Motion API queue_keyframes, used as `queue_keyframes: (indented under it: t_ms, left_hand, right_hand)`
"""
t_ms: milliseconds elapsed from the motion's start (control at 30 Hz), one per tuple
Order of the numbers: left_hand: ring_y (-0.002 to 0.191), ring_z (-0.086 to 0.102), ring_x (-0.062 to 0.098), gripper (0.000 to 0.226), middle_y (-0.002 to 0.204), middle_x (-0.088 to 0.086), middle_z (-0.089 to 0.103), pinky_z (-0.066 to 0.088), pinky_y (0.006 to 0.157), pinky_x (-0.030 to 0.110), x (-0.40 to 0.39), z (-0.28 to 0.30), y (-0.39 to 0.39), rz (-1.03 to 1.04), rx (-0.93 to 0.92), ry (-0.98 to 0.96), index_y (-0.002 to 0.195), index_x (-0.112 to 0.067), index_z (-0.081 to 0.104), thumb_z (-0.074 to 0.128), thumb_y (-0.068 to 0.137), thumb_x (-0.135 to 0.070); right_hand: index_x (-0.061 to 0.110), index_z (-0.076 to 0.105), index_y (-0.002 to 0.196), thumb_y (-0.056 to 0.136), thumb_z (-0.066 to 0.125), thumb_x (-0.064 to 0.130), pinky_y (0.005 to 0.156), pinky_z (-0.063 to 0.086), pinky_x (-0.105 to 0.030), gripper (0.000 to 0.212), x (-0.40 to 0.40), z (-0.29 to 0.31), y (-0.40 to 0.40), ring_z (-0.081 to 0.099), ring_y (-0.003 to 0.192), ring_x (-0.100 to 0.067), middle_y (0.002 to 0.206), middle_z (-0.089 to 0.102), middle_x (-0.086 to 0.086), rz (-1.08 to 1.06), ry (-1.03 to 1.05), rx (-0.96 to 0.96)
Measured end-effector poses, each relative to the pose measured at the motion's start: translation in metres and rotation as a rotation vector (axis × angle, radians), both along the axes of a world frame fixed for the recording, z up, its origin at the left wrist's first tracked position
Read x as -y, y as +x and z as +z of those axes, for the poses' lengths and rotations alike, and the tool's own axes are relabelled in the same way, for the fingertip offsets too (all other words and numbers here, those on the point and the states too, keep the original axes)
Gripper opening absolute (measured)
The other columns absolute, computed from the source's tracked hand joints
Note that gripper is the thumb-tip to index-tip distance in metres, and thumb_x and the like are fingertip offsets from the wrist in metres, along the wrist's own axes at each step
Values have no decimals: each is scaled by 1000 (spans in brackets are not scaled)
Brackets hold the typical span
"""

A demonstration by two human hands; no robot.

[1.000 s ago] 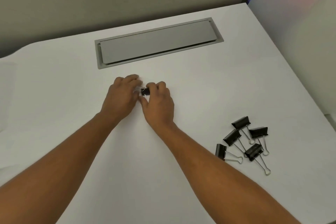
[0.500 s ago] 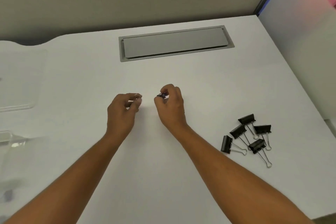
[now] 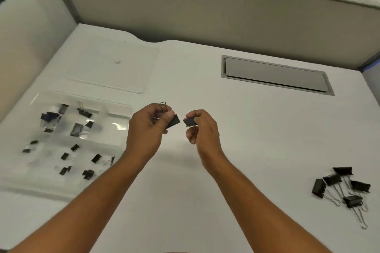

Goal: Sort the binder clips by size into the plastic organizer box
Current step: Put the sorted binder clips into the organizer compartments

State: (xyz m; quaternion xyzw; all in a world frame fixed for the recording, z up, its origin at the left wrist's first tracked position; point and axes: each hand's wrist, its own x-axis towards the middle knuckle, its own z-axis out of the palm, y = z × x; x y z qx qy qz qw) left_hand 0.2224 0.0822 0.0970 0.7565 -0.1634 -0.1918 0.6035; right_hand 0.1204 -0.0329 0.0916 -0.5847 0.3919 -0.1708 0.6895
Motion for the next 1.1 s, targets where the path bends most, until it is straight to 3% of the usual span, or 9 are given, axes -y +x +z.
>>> queue_keyframes:
  t_ms: [200, 333, 533, 667, 733, 833, 933, 1100]
  left_hand:
    - [85, 75, 14, 3, 90, -6, 77, 59, 61, 29, -114, -7, 45, 98, -12, 38, 94, -28, 75, 75, 96, -26]
    - [84, 78, 16, 2, 92, -7, 79, 64, 78, 48, -175, -12, 75, 172, -49, 35, 93, -29, 75, 76, 94, -29]
    - [87, 75, 22, 6, 88, -2, 76, 63, 83, 50, -232, -21, 112, 278, -108, 9, 94, -28, 75, 80, 91, -27]
    - [83, 73, 24, 8, 88, 2, 74, 64, 83, 48, -243, -23, 128, 277, -144, -17, 98, -27, 75, 79, 92, -25]
    - [86, 74, 24, 9, 89, 2, 75, 64, 82, 50, -246, -25, 133, 272, -158, -26, 99, -28, 75, 79, 92, -25]
    - [89, 75, 23, 12, 89, 0, 75, 64, 80, 52, -250, -28, 140, 259, -176, -30, 102, -29, 75, 79, 92, -24]
    - [87, 75, 22, 13, 89, 0, 75, 65, 76, 52, -253, -29, 145, 252, -198, -32, 102, -28, 75, 80, 91, -23]
    - [84, 73, 22, 13, 89, 2, 74, 65, 74, 51, -256, -29, 151, 257, -186, -19, 102, -26, 76, 80, 91, -21]
  right_hand:
    - [16, 70, 107, 109, 40, 12, 57, 45, -25, 30, -88, 11, 84, 61, 64, -14, 103, 72, -10, 200, -78, 30]
    - [15, 68, 107, 111, 46, 27, 57, 48, -27, 25, -129, 8, 139, 65, 64, -14, 101, 73, -7, 334, -161, -8]
    - [16, 62, 98, 105, 54, 42, 69, 47, -33, 28, -159, -2, 217, 59, 78, -10, 88, 66, 2, 517, -693, -227]
    - [24, 71, 112, 95, 65, 39, 79, 53, -34, 24, -157, -14, 257, 66, 98, -20, 101, 72, 2, 616, -1065, -405]
    - [21, 76, 110, 94, 66, 37, 79, 53, -34, 24, -156, -19, 268, 68, 99, -24, 100, 75, 1, 643, -1167, -495]
    - [12, 78, 102, 92, 67, 30, 76, 57, -35, 23, -162, -25, 275, 71, 89, -28, 94, 76, -4, 655, -1245, -587]
    - [10, 79, 96, 91, 66, 25, 71, 60, -37, 20, -171, -28, 276, 72, 82, -28, 90, 76, -6, 615, -1218, -560]
    - [18, 79, 96, 97, 67, 26, 64, 44, -30, 14, -174, -28, 272, 65, 79, -24, 96, 65, -1, 579, -1307, -451]
